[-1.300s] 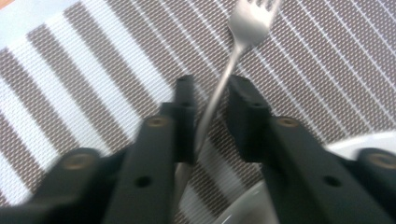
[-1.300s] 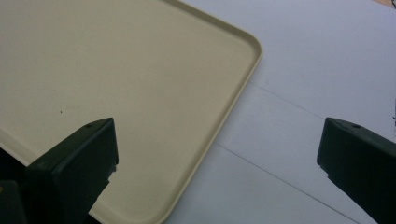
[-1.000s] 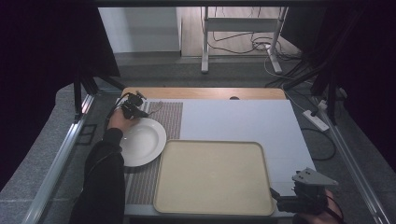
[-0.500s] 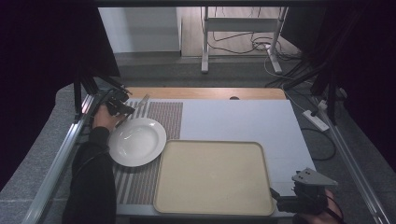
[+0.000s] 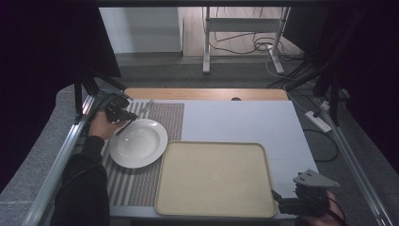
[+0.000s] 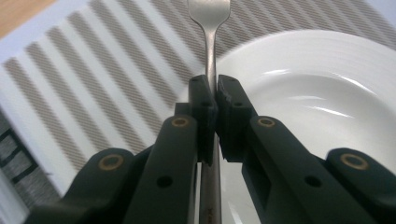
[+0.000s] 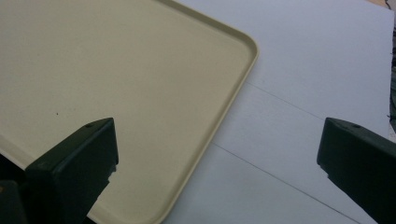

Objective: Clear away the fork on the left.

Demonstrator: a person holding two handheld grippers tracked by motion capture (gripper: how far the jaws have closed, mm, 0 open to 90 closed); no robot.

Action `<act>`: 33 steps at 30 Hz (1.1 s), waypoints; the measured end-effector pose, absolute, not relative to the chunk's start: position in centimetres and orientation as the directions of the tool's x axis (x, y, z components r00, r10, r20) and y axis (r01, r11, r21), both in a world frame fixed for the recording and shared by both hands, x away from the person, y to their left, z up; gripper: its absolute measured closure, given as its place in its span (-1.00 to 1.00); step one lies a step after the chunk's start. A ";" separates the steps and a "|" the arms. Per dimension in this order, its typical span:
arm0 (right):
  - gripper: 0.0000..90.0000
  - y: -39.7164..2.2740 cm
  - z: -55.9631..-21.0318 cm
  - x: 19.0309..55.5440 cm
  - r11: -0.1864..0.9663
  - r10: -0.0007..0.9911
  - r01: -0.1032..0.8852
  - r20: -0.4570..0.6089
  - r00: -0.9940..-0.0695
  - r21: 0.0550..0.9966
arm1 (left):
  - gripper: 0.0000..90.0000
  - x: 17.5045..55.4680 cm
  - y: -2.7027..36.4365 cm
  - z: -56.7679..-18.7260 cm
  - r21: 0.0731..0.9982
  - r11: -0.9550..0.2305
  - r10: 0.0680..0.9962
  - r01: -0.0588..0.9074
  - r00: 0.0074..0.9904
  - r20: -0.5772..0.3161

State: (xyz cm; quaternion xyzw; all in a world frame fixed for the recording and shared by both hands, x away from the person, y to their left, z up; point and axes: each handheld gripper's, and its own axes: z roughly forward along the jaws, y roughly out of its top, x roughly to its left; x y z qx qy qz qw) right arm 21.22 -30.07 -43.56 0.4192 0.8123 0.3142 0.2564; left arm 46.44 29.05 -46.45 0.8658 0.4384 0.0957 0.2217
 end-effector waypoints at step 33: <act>-1.00 -29.9 -43.5 21.0 0.477 0.826 0.500 -0.174 -0.536 0.723 | 0.88 34.4 16.4 -46.4 0.432 -0.616 0.665 0.659 0.729 -0.163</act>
